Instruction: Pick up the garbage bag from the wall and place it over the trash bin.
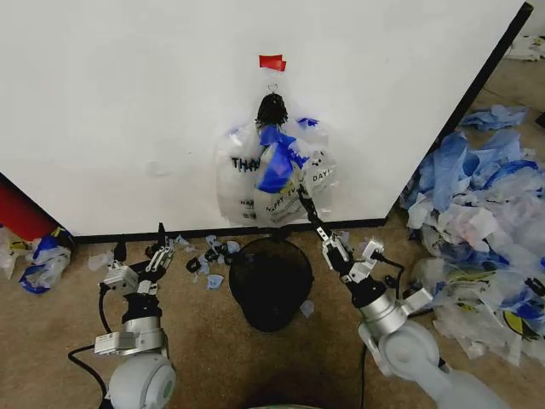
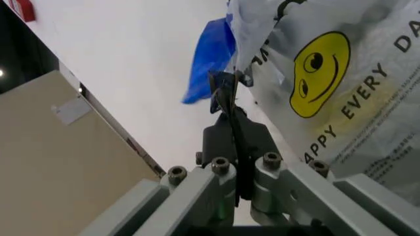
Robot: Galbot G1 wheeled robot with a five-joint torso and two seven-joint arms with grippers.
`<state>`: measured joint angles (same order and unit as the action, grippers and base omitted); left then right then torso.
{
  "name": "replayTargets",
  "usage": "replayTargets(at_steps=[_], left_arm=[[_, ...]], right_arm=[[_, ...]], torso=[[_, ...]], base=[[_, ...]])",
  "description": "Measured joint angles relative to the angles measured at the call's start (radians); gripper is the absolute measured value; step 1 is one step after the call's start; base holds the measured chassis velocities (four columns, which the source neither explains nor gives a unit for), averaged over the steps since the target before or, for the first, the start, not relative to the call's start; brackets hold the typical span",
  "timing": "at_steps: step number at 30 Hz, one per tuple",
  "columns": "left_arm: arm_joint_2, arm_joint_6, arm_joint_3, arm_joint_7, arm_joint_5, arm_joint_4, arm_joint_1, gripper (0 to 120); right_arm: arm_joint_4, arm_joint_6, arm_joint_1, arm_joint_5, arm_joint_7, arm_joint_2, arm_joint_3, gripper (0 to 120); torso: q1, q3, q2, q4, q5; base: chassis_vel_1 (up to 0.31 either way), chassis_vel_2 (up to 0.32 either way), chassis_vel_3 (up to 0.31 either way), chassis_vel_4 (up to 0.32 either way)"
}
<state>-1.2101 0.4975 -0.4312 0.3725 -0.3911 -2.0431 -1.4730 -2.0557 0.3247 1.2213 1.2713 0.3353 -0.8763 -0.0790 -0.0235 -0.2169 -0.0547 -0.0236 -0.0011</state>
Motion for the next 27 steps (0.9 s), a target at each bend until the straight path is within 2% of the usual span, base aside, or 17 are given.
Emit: replayTargets(at_steps=[6, 11, 27], left_arm=[[0.009, 0.000, -0.006, 0.005, -0.008, -0.001, 0.005, 94], [0.009, 0.000, -0.007, 0.006, -0.010, -0.005, 0.005, 94], [0.005, -0.001, -0.010, 0.006, -0.002, -0.017, -0.014, 94]], right_arm=[[-0.026, 0.003, 0.032, -0.014, -0.017, 0.055, 0.000, 0], [-0.032, 0.003, 0.063, -0.019, 0.017, 0.107, 0.001, 0], [-0.055, 0.009, 0.103, -0.067, 0.071, 0.181, 0.016, 0]], torso=[[0.000, 0.000, 0.000, 0.0000, -0.0001], [0.000, 0.000, 0.000, 0.0000, -0.0001], [0.000, 0.000, 0.000, 0.0000, -0.0002]], base=[[0.000, 0.000, 0.000, 0.000], [0.000, 0.000, 0.000, 0.000], [0.000, 0.000, 0.000, 0.000]])
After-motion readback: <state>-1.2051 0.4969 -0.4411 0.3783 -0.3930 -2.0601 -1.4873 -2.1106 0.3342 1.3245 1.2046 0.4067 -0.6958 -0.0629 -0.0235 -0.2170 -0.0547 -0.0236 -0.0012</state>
